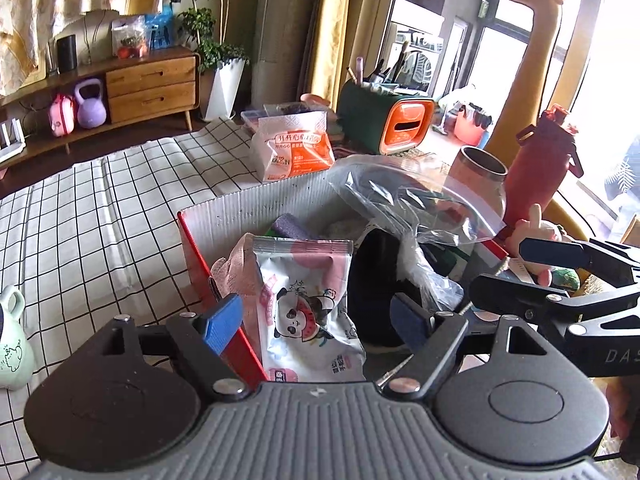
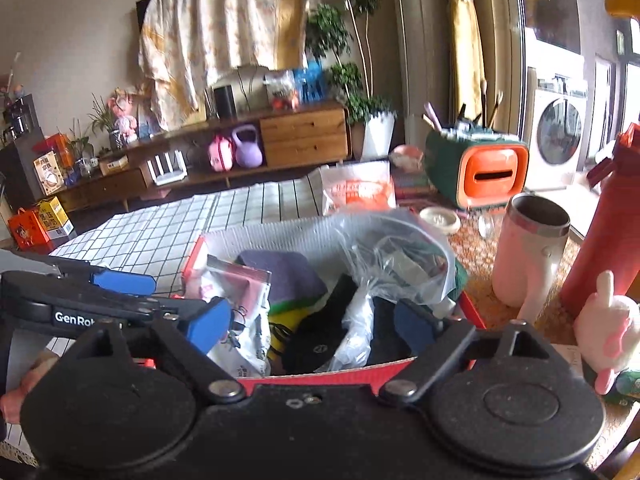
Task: Organize soft objects
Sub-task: 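Withdraw both open tools up out of the box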
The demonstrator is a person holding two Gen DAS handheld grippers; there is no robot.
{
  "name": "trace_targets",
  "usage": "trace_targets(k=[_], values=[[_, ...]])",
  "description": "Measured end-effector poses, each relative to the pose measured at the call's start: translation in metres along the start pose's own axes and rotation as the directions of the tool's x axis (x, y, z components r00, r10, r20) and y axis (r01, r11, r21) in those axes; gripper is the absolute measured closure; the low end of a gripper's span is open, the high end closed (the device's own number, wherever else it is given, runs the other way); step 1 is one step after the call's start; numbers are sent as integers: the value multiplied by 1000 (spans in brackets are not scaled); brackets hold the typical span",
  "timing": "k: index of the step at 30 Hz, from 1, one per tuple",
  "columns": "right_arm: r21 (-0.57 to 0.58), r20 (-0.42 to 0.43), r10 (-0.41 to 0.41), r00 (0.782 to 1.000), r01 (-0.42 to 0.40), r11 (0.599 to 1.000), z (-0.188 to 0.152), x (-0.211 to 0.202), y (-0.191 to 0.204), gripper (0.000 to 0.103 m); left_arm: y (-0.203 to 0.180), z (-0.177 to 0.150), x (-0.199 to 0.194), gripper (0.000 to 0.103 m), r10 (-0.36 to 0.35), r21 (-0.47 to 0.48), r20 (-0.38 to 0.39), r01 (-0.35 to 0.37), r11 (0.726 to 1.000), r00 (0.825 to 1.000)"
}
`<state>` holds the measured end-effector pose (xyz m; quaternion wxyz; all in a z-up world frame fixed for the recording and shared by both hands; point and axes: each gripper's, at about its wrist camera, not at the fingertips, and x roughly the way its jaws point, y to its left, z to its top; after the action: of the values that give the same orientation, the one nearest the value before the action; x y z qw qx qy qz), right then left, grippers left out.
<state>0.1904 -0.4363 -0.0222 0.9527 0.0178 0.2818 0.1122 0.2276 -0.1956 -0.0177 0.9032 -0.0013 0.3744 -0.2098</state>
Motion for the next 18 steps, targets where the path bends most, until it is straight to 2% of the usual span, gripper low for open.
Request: trace_targets(k=[7,18], values=[[6,82,1,997,-2,1000,-7,-21,10,2,1,-11,-25,17,-22,-6,49,22,1000,999],[-43,204,-21,979,30,999,-22,-50,29,0,9,-32,-61,4,-45,-30,124,49,998,991]])
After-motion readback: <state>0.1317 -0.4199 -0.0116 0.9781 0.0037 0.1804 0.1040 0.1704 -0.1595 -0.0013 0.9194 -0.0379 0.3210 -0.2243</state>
